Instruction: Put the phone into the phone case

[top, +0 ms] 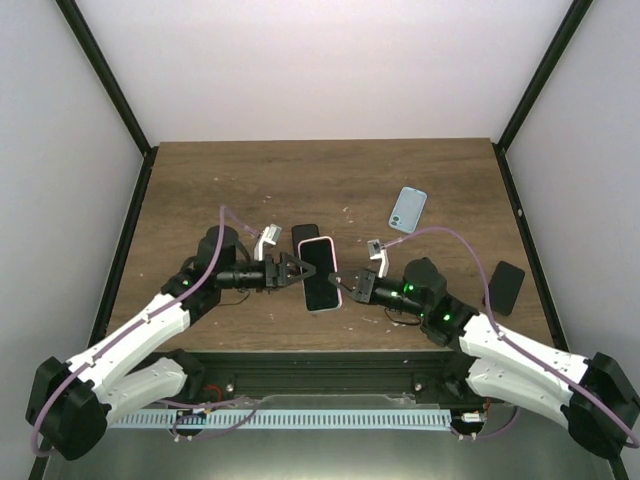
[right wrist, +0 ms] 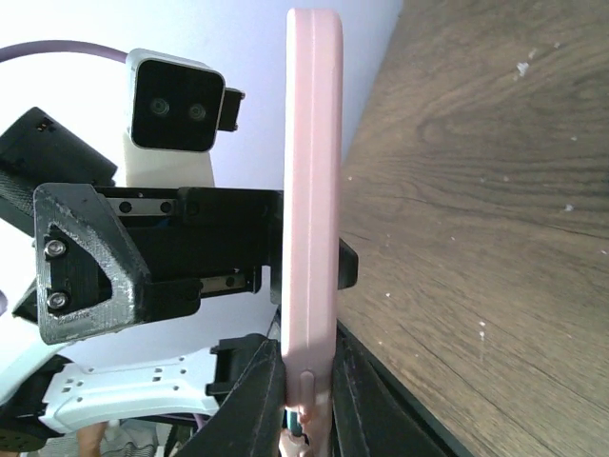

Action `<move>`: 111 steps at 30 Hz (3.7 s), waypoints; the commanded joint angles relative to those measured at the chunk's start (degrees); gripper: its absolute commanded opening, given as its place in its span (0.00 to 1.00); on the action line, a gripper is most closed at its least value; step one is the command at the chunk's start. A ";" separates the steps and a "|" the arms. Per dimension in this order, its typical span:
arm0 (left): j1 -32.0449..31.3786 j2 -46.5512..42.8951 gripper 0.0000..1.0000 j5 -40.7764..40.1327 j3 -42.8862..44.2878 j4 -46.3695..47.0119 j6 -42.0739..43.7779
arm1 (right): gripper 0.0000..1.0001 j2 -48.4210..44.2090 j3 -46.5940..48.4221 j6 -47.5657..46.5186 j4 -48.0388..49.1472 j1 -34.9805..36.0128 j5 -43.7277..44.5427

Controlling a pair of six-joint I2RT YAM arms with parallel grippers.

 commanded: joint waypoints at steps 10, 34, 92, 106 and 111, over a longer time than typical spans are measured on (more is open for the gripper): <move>-0.27 0.82 0.82 10.42 -6.50 27.56 -13.50 | 0.01 -4.14 -0.11 4.94 14.19 0.11 0.49; -3.44 4.02 0.00 11.18 -6.71 35.52 -17.52 | 0.18 -6.13 -2.58 7.81 16.01 0.07 2.48; -6.07 -0.60 0.38 3.91 -5.22 22.93 -13.92 | 0.01 -11.04 -1.86 11.63 8.31 0.06 5.54; -6.17 0.87 0.00 5.57 -5.36 25.78 -16.16 | 0.15 -9.86 -2.05 12.49 9.72 0.07 3.76; -6.00 0.33 0.00 2.74 -4.99 23.16 -13.91 | 0.32 -8.83 -2.26 11.08 7.82 0.14 -1.58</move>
